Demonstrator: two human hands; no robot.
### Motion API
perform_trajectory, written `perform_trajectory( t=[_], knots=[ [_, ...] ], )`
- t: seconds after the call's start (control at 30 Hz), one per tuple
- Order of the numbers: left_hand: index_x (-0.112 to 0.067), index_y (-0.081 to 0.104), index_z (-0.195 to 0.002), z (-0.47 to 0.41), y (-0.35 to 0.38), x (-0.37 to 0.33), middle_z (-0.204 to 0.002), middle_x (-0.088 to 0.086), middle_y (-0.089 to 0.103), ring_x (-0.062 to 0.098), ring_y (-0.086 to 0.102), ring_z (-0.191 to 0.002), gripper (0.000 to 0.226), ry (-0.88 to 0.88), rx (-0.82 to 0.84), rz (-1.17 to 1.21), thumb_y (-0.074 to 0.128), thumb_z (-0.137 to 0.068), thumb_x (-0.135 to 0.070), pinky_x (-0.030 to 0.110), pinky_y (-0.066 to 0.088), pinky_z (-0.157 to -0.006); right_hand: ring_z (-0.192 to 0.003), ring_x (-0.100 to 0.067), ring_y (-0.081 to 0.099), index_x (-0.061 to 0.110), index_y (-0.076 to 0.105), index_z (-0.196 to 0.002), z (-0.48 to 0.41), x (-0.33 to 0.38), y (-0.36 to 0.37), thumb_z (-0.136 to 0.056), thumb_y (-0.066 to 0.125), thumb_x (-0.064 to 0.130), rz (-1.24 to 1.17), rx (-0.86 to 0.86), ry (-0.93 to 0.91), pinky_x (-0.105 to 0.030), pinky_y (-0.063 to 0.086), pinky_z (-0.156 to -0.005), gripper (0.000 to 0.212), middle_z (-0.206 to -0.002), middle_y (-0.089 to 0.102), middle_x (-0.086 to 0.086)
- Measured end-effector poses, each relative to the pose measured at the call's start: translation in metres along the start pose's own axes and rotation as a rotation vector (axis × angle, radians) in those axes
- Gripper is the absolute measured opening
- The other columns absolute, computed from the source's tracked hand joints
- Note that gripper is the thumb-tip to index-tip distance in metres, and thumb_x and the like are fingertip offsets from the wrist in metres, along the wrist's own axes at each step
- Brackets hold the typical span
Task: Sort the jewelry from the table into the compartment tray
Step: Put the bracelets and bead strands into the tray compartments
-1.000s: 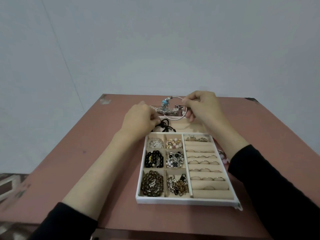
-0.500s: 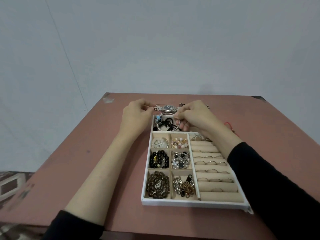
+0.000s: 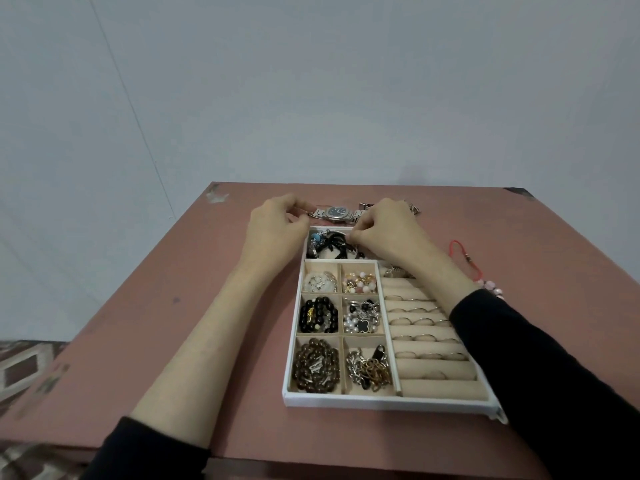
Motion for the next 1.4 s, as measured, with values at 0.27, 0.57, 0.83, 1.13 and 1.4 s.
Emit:
perform_trajectory(
  t=[0.27,0.57,0.83,1.13,1.4],
  knots=[
    [-0.020,0.068,-0.097,0.017,0.004,-0.040,-0.083,-0.010,0.062,0.005,0.052,-0.070,0.019,0.203,0.083,0.002,0.053,-0.087,-0.013,0.021,0.041,-0.066,-0.072,-0.014,0.062,0.018,0.072,-0.077,0.016,-0.014,-0.040,-0.084,0.065,0.029,-0.159,-0.111,0.033,-0.028,0.051,-0.069,0.015,-0.069,0.064,0.006],
    [-0.019,0.065,-0.091,0.049,0.046,-0.096,-0.071,-0.015,0.058,0.006,0.055,-0.072,0.010,0.371,0.419,-0.055,0.060,-0.085,-0.025,0.024,0.039,-0.065,-0.043,0.003,0.047,0.008,0.070,-0.091,0.061,-0.084,-0.090,-0.088,0.060,0.011,-0.463,-0.321,0.112,-0.008,0.036,-0.043,0.011,-0.068,0.059,-0.006],
    [-0.023,0.066,-0.089,0.079,0.081,-0.125,-0.091,-0.004,0.067,0.020,0.057,-0.094,0.017,0.579,0.608,-0.315,0.067,-0.079,-0.037,0.030,0.042,-0.073,-0.062,0.000,0.051,0.038,0.063,-0.071,0.076,-0.093,-0.092,-0.076,0.060,-0.002,-0.009,0.157,-0.055,-0.008,0.039,-0.059,0.041,-0.081,0.057,0.005],
    [-0.021,0.067,-0.097,0.071,0.079,-0.120,-0.094,-0.005,0.070,0.017,0.062,-0.094,0.024,0.515,0.628,-0.318,0.068,-0.079,-0.037,0.030,0.048,-0.078,-0.072,-0.006,0.051,0.023,0.066,-0.076,0.067,-0.108,-0.094,-0.078,0.064,0.005,0.227,0.190,-0.121,-0.005,0.036,-0.062,0.017,-0.076,0.049,0.013],
    [-0.025,0.066,-0.108,0.073,0.085,-0.118,-0.101,-0.005,0.068,0.020,0.055,-0.100,0.032,0.530,0.592,-0.373,0.065,-0.081,-0.043,0.027,0.041,-0.075,-0.054,-0.007,0.056,0.022,0.066,-0.075,0.068,-0.113,-0.102,-0.082,0.067,0.014,-0.239,-0.329,0.032,-0.017,0.045,-0.056,0.011,-0.062,0.063,0.002]
  ],
)
Point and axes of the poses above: each hand's wrist, its own z-axis away from the middle knuckle, its own y-axis out of the palm, x = y × z, the point moved 2 cm from there along -z, towards the middle knuckle
